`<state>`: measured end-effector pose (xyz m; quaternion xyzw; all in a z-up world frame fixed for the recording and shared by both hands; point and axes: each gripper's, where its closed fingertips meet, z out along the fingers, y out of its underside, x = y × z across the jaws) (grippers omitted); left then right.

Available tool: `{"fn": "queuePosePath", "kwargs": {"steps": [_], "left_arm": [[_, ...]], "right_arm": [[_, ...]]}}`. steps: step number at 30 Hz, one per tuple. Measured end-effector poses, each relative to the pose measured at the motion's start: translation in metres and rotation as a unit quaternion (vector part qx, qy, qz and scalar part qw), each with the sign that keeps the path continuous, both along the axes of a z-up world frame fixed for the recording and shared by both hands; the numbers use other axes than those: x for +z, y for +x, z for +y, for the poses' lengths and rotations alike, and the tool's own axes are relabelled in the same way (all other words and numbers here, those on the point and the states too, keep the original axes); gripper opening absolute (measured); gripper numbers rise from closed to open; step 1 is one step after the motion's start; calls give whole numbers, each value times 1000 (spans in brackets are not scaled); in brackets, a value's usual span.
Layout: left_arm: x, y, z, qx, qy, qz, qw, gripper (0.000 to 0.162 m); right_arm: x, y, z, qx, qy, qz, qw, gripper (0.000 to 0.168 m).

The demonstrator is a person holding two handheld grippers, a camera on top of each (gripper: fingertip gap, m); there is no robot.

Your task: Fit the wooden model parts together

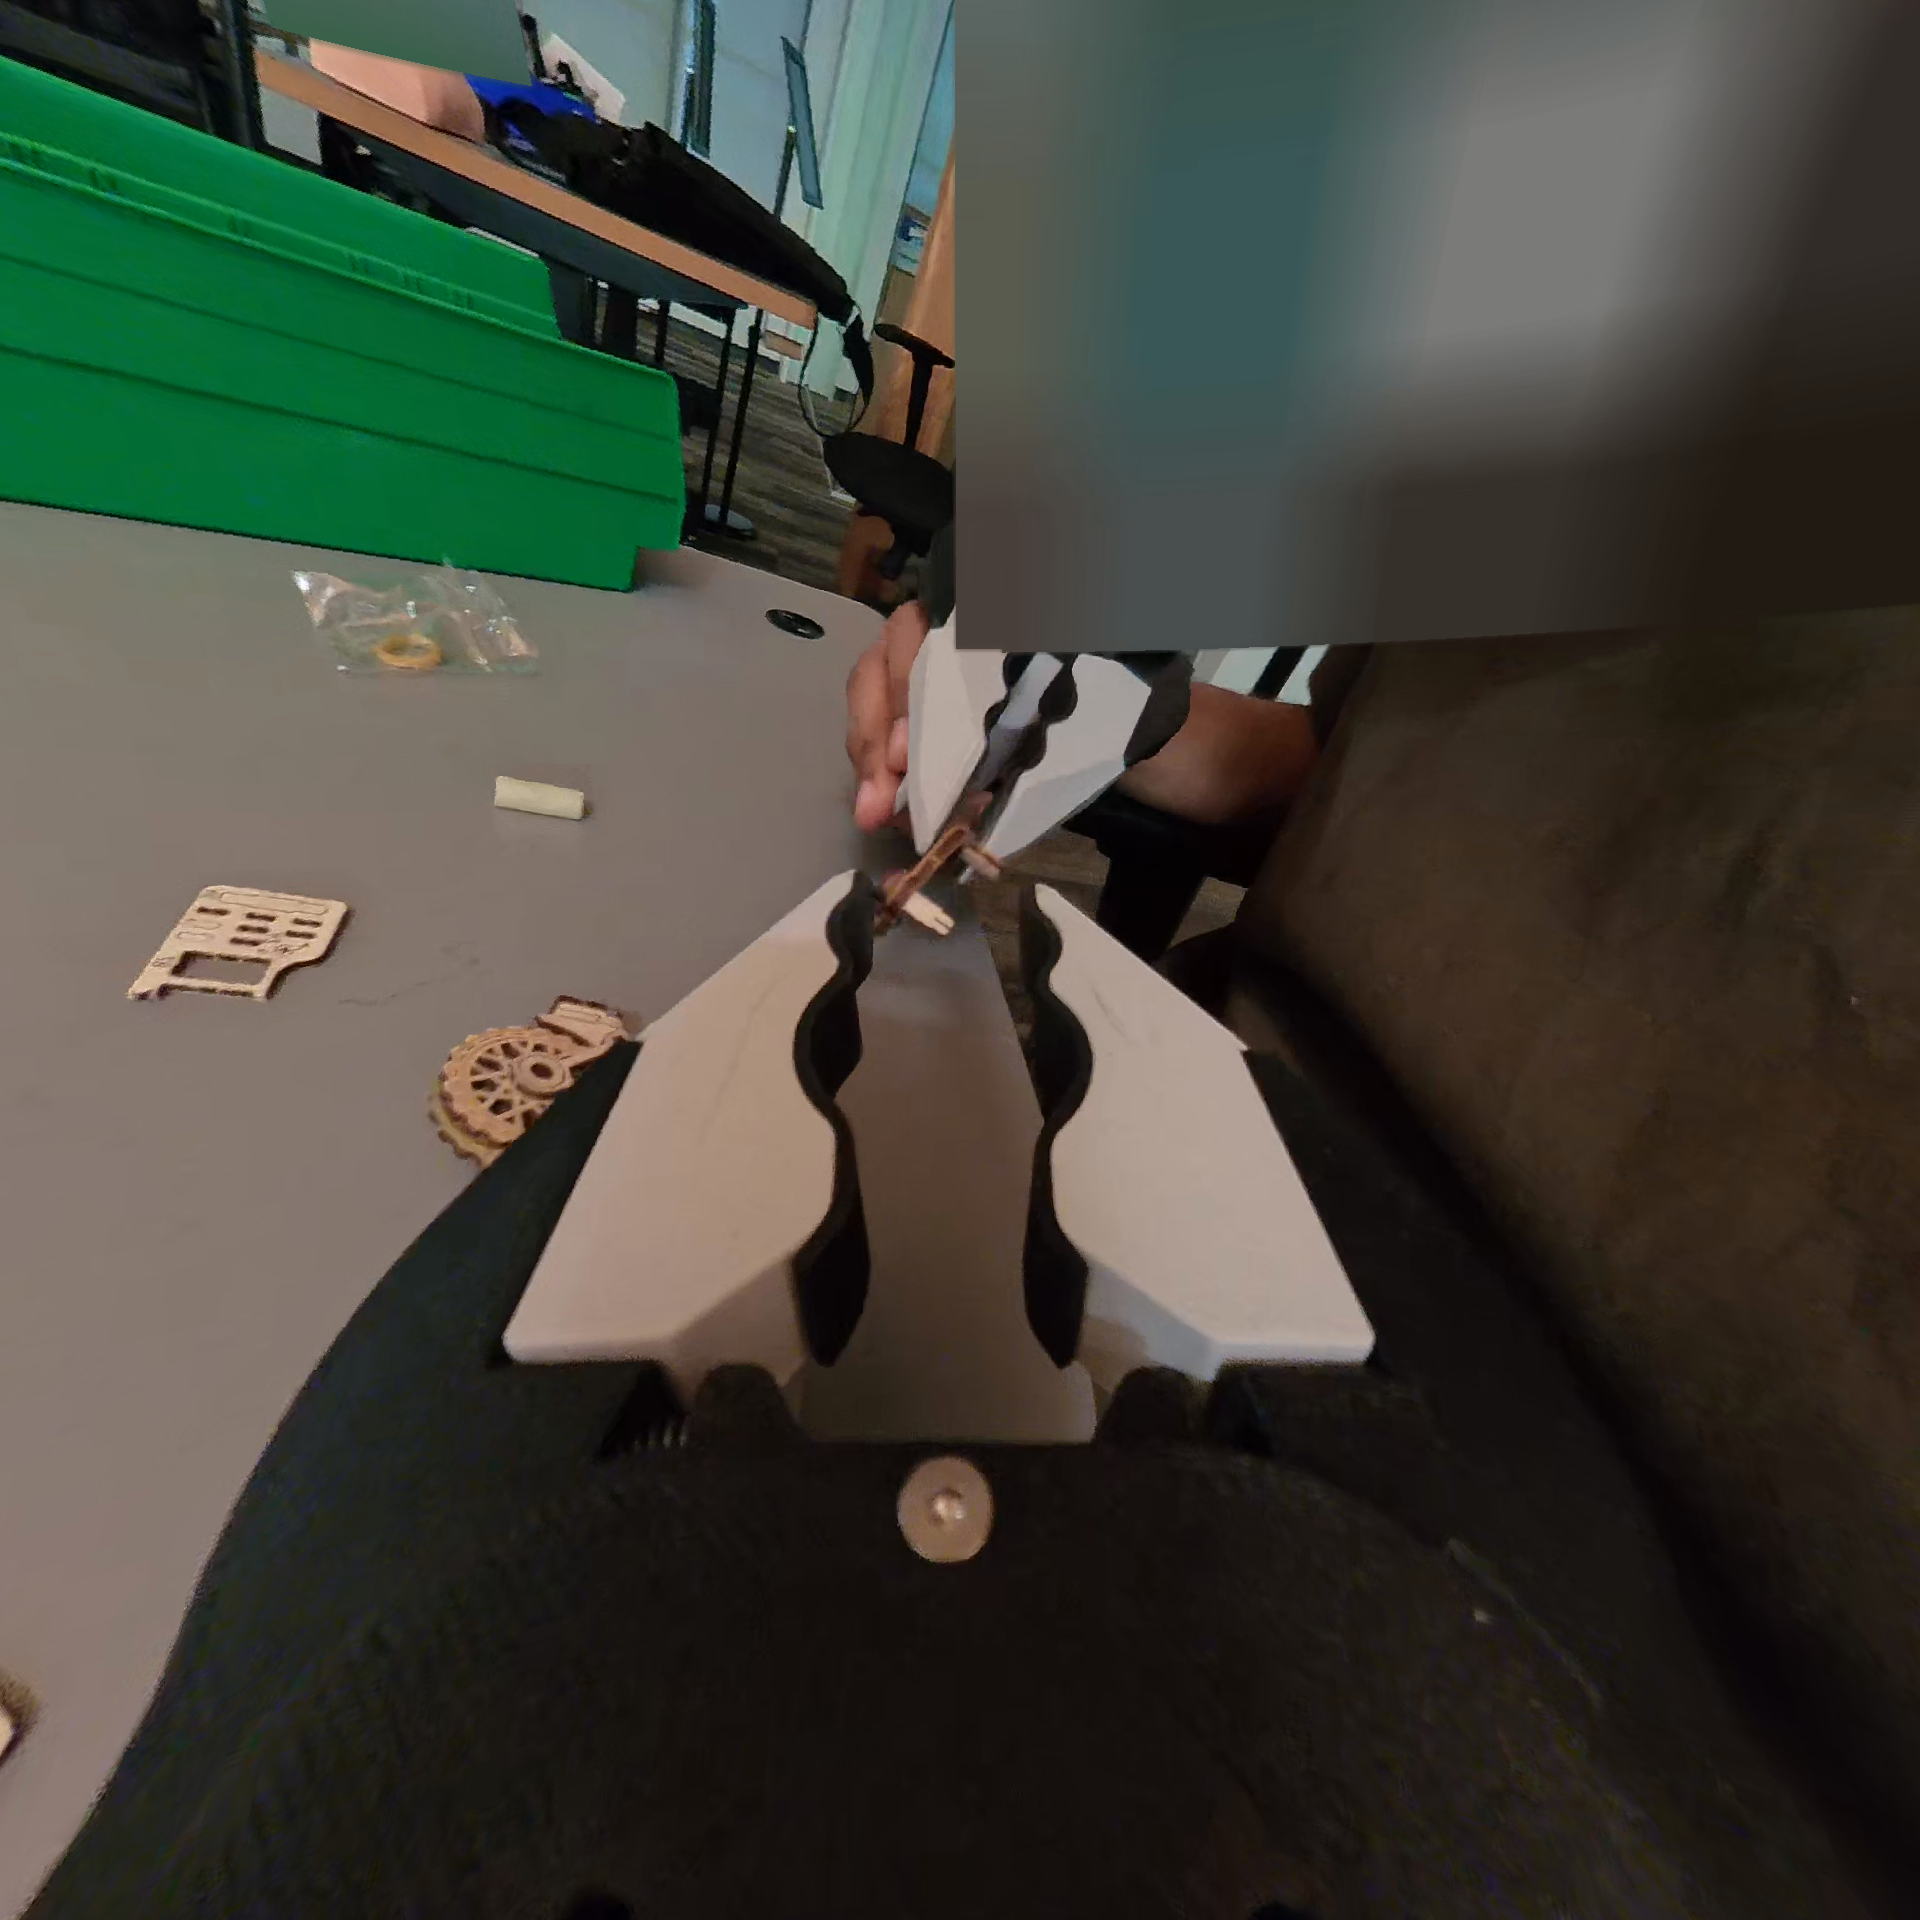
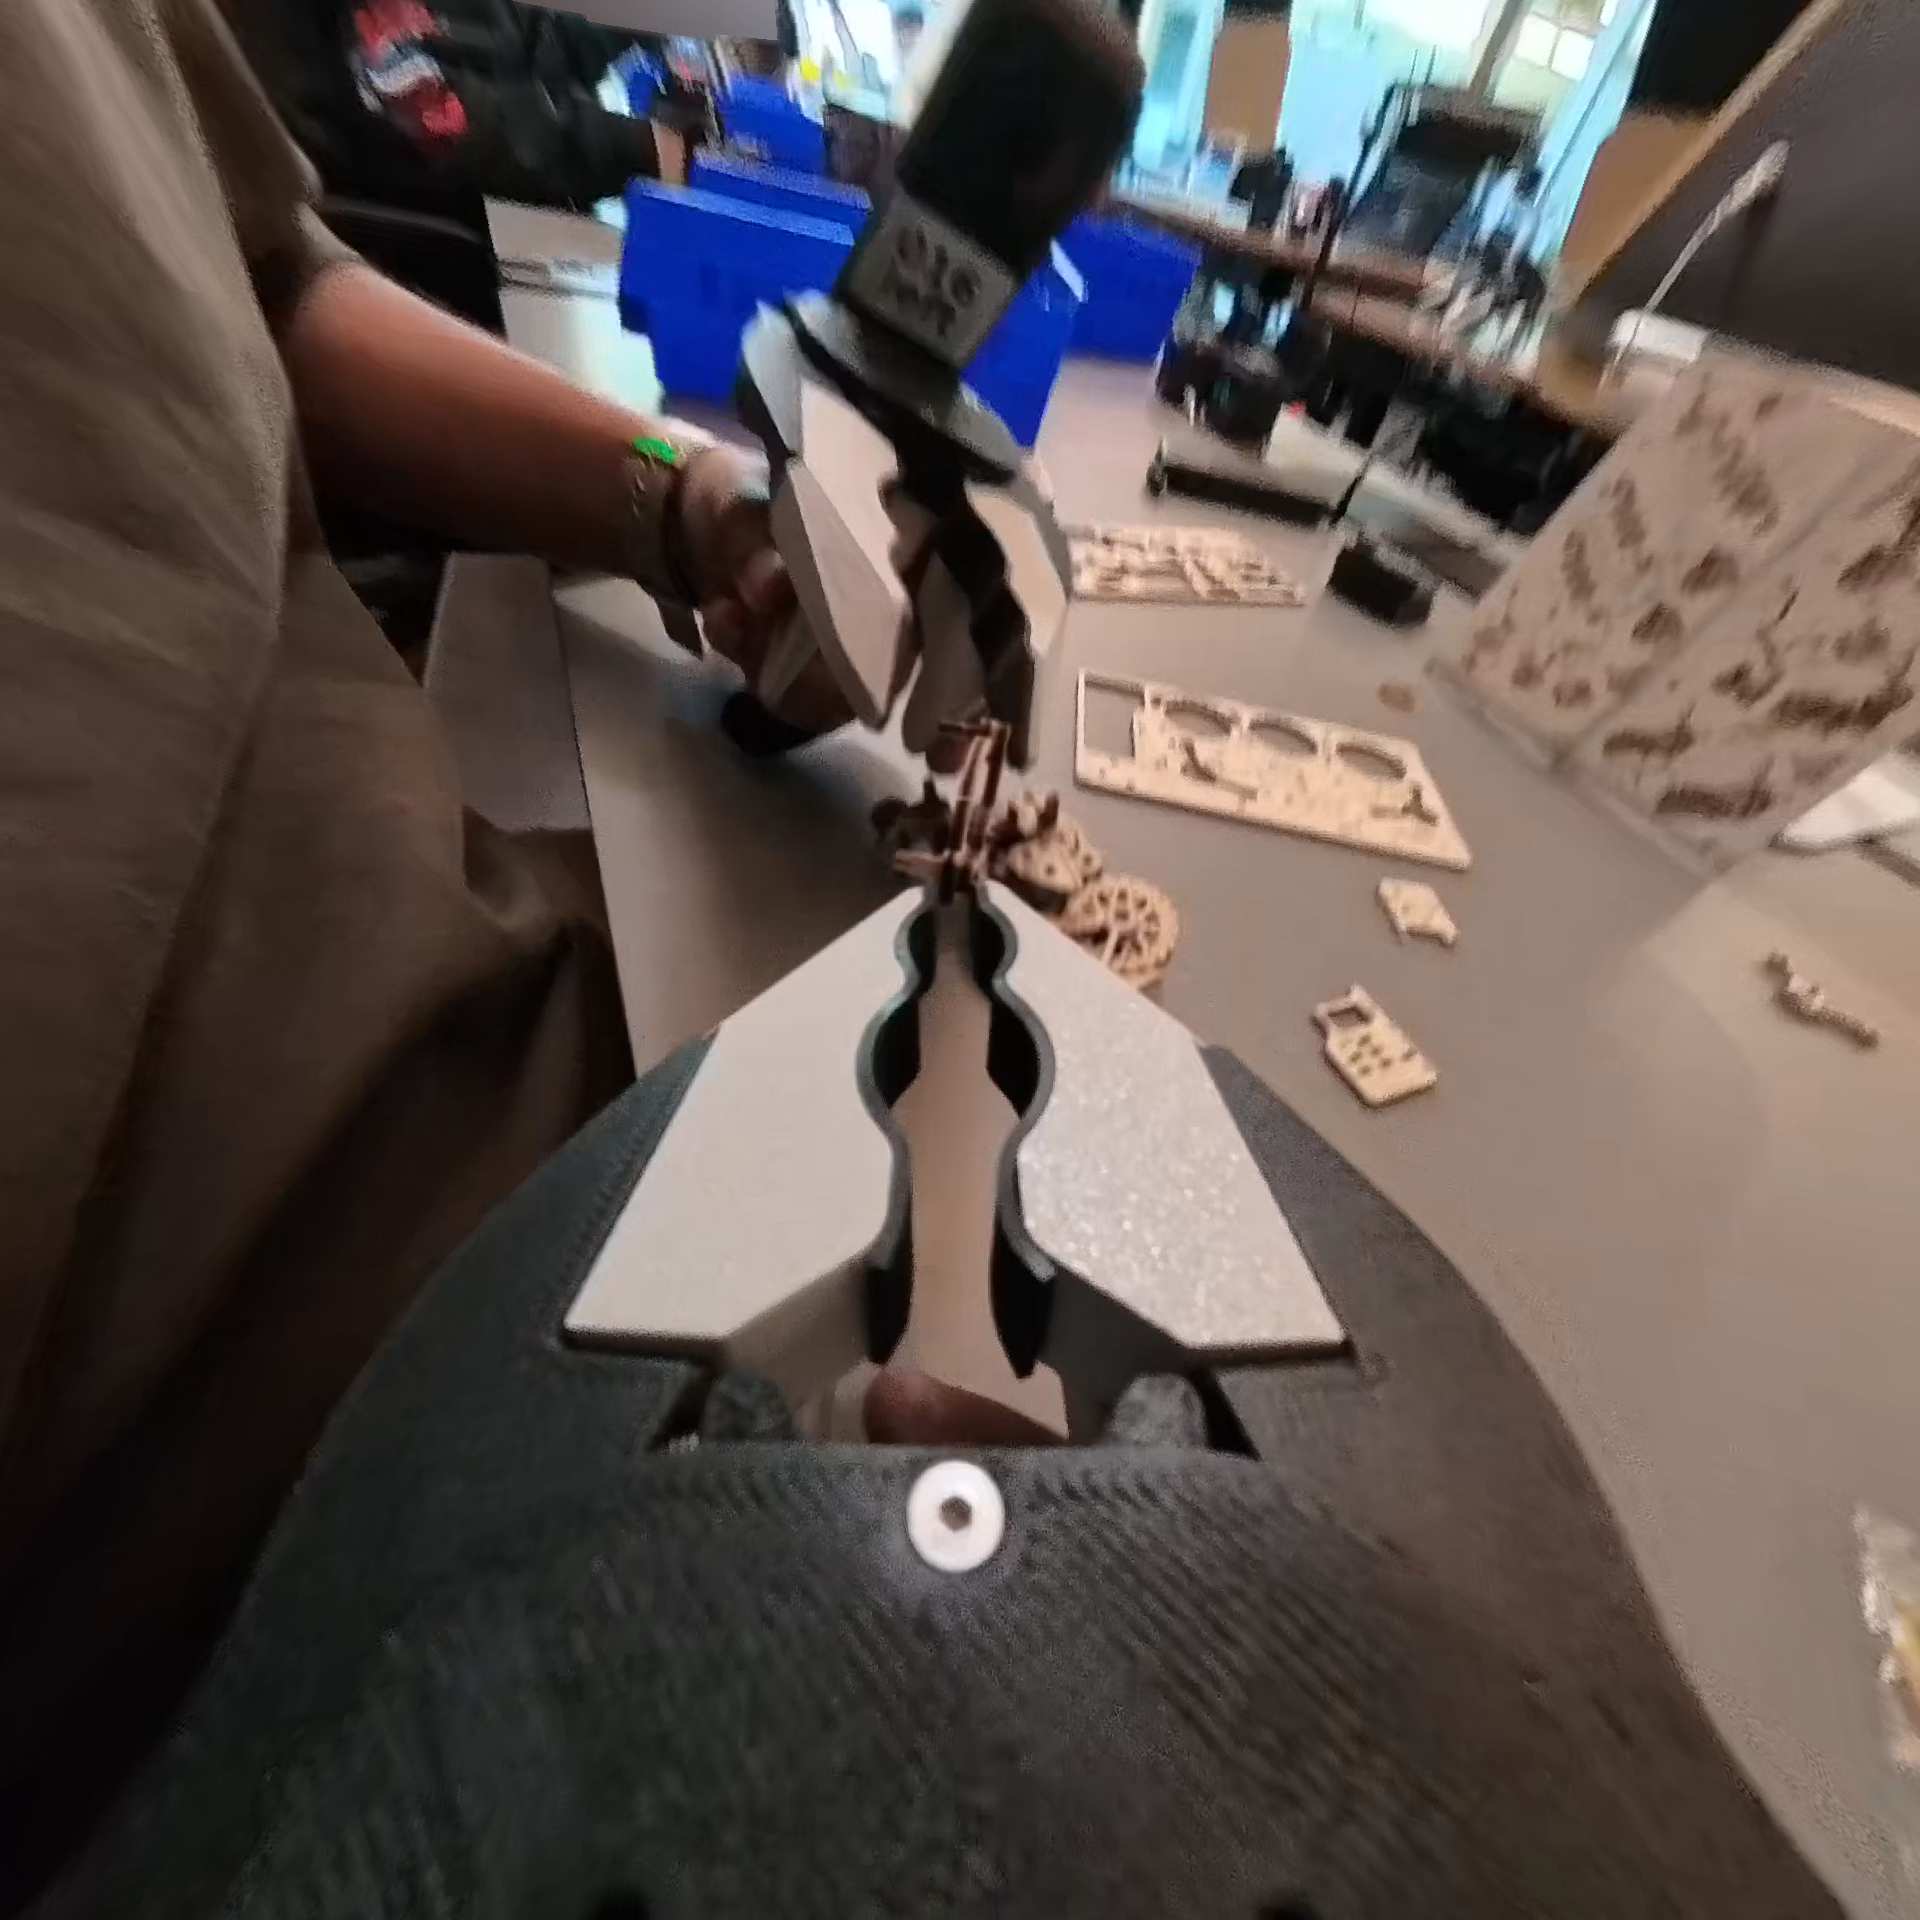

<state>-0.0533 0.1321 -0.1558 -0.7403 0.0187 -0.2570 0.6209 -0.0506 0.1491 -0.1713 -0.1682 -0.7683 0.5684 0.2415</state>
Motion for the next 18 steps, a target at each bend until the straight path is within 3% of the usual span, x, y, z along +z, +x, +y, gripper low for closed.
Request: {"fn": "queuePosePath", "kwargs": {"steps": [5, 9, 15, 18], "left_arm": [[-12, -13, 5, 38, -39, -6, 999, 30], [-19, -18, 8, 47, -65, -25, 996, 31], [-23, -14, 9, 42, -80, -21, 996, 31], [-23, -15, 9, 42, -81, -26, 995, 31]], "right_arm": [[-25, -6, 13, -22, -12, -166, 986, 5], [-39, -9, 19, -27, -90, -329, 940, 5], [-53, -4, 13, -16, -120, -457, 881, 5], [-52, -8, 16, -23, -147, -478, 865, 5]]}}
